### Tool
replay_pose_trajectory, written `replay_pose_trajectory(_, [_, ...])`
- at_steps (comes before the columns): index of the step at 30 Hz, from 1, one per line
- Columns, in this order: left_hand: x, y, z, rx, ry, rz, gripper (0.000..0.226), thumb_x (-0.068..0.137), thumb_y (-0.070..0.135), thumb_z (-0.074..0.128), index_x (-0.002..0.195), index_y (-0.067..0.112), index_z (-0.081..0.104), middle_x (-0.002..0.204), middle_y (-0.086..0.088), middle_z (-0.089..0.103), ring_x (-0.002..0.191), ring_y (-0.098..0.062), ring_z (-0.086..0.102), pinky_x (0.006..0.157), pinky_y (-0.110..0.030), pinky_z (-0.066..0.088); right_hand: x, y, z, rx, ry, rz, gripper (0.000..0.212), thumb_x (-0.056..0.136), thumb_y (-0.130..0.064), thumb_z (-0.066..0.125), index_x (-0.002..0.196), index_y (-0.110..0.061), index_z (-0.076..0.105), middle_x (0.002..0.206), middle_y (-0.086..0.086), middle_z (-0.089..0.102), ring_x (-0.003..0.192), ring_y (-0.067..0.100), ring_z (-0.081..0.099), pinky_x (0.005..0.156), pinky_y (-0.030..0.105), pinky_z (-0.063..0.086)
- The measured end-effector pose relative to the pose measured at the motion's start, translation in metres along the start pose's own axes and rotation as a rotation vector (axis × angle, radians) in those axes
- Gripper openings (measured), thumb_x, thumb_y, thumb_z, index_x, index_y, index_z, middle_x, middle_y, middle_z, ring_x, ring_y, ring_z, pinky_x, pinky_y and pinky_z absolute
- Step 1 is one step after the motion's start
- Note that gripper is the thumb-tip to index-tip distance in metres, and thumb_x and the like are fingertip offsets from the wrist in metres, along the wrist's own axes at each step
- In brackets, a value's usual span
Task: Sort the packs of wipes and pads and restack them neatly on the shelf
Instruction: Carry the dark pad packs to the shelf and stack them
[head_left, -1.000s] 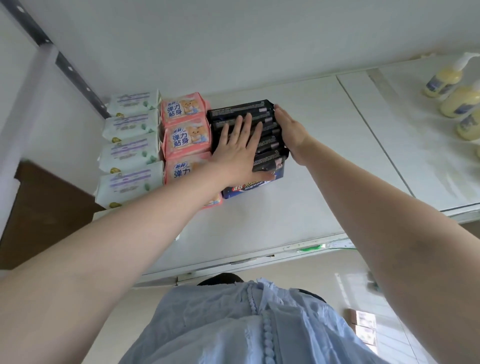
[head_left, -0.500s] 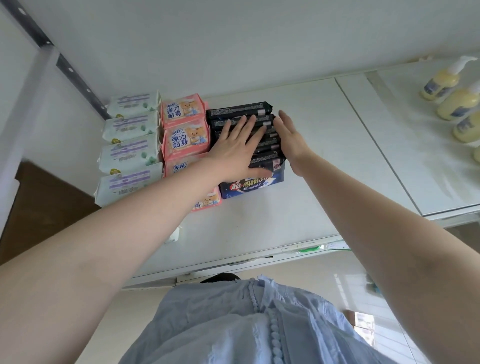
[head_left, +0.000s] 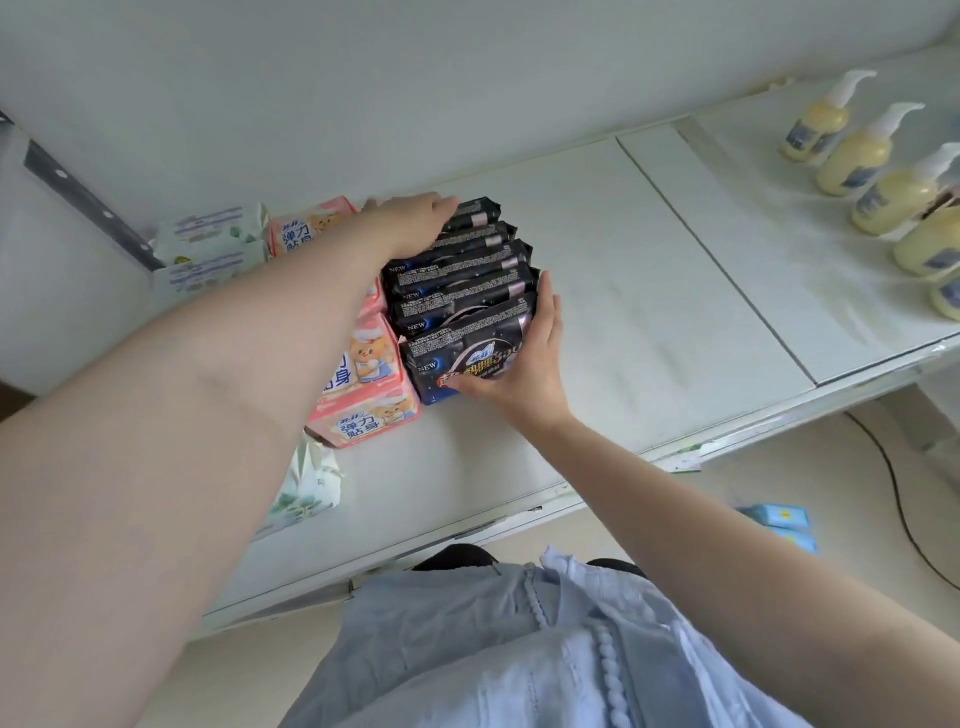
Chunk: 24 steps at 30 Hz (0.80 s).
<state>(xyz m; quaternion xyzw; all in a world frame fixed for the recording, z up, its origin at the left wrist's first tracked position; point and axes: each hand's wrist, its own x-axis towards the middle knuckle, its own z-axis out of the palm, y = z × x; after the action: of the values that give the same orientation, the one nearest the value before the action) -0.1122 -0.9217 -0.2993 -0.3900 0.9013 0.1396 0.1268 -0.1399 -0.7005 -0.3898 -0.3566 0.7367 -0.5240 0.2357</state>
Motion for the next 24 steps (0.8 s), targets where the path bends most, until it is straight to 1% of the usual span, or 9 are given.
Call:
replay_pose_trajectory(2, [0.001, 0.001, 0.006, -0.031, -0.029, 0.018, 0.062, 0.099, 0.057, 0.01, 0.15, 0.026, 0.026, 0.157, -0.004, 0.025, 0.145, -0.029, 0.023, 0.119, -0.053, 0.011, 0.001, -0.002, 0.007, 0.006, 0.088, 0.0, 0.143, 0.048, -0.033, 0.094, 0.153, -0.027, -0.002, 0.159, 0.003, 0.011, 0.149, 0.018, 0.009, 0.118, 0.042, 0.025])
replay_pose_trajectory(4, [0.001, 0.002, 0.009, -0.03, -0.02, 0.035, 0.06, 0.099, 0.056, 0.013, 0.146, 0.023, 0.033, 0.153, -0.007, 0.034, 0.141, -0.03, 0.03, 0.117, -0.054, 0.015, 0.004, -0.003, 0.009, 0.011, 0.146, 0.027, 0.142, 0.045, -0.033, 0.095, 0.153, -0.029, 0.002, 0.152, -0.005, 0.023, 0.142, 0.016, 0.028, 0.112, 0.043, 0.036])
replay_pose_trajectory(6, [0.0, 0.001, 0.013, 0.025, 0.0, 0.042, 0.058, 0.1, 0.055, 0.014, 0.142, 0.022, 0.036, 0.148, -0.01, 0.042, 0.135, -0.033, 0.037, 0.115, -0.054, 0.018, 0.005, -0.002, 0.01, 0.021, 0.173, 0.03, 0.141, 0.044, -0.032, 0.095, 0.153, -0.029, 0.005, 0.15, -0.008, 0.029, 0.139, 0.014, 0.034, 0.11, 0.042, 0.038])
replay_pose_trajectory(11, [-0.006, 0.001, 0.02, 0.143, 0.054, 0.033, 0.069, 0.094, 0.066, 0.015, 0.149, 0.025, 0.023, 0.15, -0.016, 0.034, 0.136, -0.037, 0.032, 0.112, -0.051, 0.02, 0.005, -0.003, 0.012, 0.01, 0.179, -0.006, 0.139, 0.047, -0.031, 0.095, 0.154, -0.023, 0.006, 0.152, -0.004, 0.028, 0.14, 0.016, 0.03, 0.112, 0.042, 0.035])
replay_pose_trajectory(15, [-0.015, 0.003, 0.024, 0.112, 0.152, 0.066, 0.066, 0.096, 0.061, 0.022, 0.152, 0.027, 0.014, 0.149, -0.019, 0.027, 0.137, -0.038, 0.027, 0.11, -0.052, 0.02, 0.005, -0.004, 0.013, -0.005, 0.168, -0.015, 0.138, 0.047, -0.034, 0.095, 0.153, -0.025, 0.007, 0.153, -0.004, 0.028, 0.14, 0.015, 0.031, 0.112, 0.042, 0.036])
replay_pose_trajectory(18, [-0.017, 0.003, 0.023, 0.102, 0.19, 0.093, 0.064, 0.097, 0.06, 0.024, 0.151, 0.026, 0.016, 0.147, -0.02, 0.029, 0.135, -0.038, 0.029, 0.109, -0.052, 0.024, 0.005, -0.004, 0.011, -0.033, 0.162, -0.029, 0.139, 0.048, -0.035, 0.094, 0.154, -0.022, 0.006, 0.154, -0.004, 0.026, 0.142, 0.015, 0.029, 0.113, 0.042, 0.035])
replay_pose_trajectory(20, [-0.016, 0.003, 0.023, 0.109, 0.182, 0.1, 0.065, 0.097, 0.06, 0.023, 0.151, 0.027, 0.016, 0.147, -0.02, 0.031, 0.135, -0.038, 0.03, 0.109, -0.051, 0.025, 0.005, -0.004, 0.009, -0.064, 0.155, -0.046, 0.14, 0.049, -0.04, 0.093, 0.154, -0.022, 0.003, 0.155, -0.001, 0.023, 0.143, 0.017, 0.026, 0.113, 0.044, 0.033])
replay_pose_trajectory(22, [-0.017, 0.002, 0.021, 0.105, 0.182, 0.11, 0.065, 0.097, 0.06, 0.022, 0.152, 0.026, 0.015, 0.148, -0.019, 0.031, 0.136, -0.038, 0.03, 0.11, -0.051, 0.025, 0.004, -0.005, 0.005, -0.084, 0.144, -0.047, 0.14, 0.05, -0.047, 0.091, 0.153, -0.026, 0.0, 0.156, 0.003, 0.02, 0.146, 0.019, 0.022, 0.114, 0.047, 0.032])
replay_pose_trajectory(24, [-0.02, 0.004, 0.02, 0.106, 0.195, 0.122, 0.066, 0.097, 0.059, 0.022, 0.153, 0.024, 0.014, 0.149, -0.018, 0.03, 0.137, -0.037, 0.028, 0.111, -0.049, 0.022, 0.002, -0.009, -0.001, -0.089, 0.142, -0.039, 0.131, 0.057, -0.055, 0.085, 0.154, -0.027, 0.001, 0.157, 0.005, 0.02, 0.147, 0.02, 0.021, 0.115, 0.048, 0.03])
